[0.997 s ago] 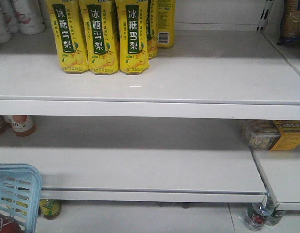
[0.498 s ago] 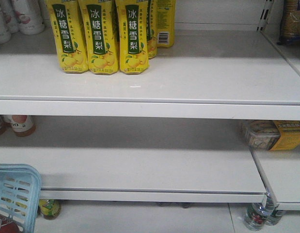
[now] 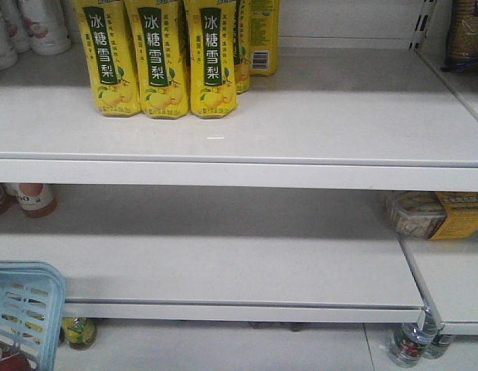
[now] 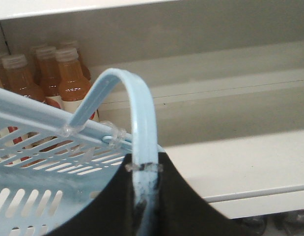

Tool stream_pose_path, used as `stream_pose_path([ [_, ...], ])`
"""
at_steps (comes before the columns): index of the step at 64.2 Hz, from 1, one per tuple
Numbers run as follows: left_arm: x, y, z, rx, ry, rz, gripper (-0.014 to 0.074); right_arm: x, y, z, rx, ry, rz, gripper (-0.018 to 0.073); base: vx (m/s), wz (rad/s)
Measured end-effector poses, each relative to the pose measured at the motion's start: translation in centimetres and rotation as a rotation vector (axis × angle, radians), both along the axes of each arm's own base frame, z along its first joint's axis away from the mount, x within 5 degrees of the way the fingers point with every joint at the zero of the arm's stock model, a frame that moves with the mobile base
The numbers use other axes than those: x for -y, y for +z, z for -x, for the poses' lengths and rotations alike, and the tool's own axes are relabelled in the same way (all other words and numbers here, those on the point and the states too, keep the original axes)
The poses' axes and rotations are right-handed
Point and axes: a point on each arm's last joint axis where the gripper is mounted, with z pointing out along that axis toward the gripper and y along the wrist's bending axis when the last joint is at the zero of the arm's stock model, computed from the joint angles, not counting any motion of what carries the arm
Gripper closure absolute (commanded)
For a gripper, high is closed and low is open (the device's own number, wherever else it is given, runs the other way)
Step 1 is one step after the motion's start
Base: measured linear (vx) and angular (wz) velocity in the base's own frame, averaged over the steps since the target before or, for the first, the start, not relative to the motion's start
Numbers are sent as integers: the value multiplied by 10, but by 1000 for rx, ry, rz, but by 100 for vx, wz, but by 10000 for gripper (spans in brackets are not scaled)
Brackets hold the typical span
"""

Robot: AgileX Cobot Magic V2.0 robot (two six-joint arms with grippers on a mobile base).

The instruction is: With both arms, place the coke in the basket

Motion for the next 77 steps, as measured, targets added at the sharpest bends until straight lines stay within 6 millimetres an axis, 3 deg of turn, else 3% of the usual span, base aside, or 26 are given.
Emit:
stream_pose_path([
  [27, 0, 0, 0, 1, 0, 0, 604, 0, 0, 0, -4, -7, 10, 568, 0, 0],
  [44, 0, 0, 0, 1, 0, 0, 604, 9, -2, -3, -37, -235, -67, 568, 0, 0],
  [65, 0, 0, 0, 1, 0, 0, 604, 13, -35, -11, 71, -329, -112, 568, 0, 0],
  [77, 0, 0, 0, 1, 0, 0, 604, 13, -33, -7, 163, -321, -83, 568, 0, 0],
])
